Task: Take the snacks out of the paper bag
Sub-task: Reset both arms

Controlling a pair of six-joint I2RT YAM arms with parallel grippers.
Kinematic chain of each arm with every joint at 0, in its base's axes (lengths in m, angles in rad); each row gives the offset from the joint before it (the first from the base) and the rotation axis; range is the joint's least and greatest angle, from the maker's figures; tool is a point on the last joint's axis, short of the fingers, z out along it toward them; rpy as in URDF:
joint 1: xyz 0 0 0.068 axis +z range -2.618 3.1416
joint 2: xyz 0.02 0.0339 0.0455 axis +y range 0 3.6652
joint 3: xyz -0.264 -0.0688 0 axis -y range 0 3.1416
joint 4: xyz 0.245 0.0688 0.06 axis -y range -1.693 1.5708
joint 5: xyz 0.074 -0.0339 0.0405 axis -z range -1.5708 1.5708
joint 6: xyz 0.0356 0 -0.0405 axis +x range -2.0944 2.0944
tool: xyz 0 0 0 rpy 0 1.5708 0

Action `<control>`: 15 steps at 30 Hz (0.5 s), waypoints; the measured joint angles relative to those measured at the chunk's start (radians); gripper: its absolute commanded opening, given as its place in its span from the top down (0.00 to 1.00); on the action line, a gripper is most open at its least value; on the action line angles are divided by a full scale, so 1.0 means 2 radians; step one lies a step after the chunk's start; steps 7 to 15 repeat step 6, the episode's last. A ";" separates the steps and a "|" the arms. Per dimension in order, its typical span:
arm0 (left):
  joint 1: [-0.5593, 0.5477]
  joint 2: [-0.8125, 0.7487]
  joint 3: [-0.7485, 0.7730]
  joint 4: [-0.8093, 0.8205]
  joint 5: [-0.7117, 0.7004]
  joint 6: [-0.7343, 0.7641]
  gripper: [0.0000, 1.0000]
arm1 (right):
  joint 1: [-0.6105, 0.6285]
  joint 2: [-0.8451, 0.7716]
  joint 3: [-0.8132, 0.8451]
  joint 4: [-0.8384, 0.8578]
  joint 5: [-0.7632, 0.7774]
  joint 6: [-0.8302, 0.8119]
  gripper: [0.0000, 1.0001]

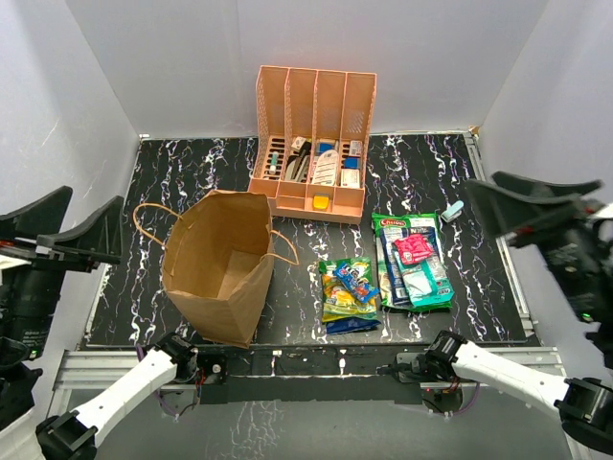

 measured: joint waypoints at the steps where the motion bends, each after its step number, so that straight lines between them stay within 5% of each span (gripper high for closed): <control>1: 0.000 0.001 0.004 0.004 0.002 0.004 0.07 | 0.000 -0.006 0.008 0.005 -0.001 -0.001 0.02; 15: 0.000 0.005 0.017 0.021 0.011 0.010 0.06 | 0.000 -0.013 0.012 0.002 0.000 -0.001 0.02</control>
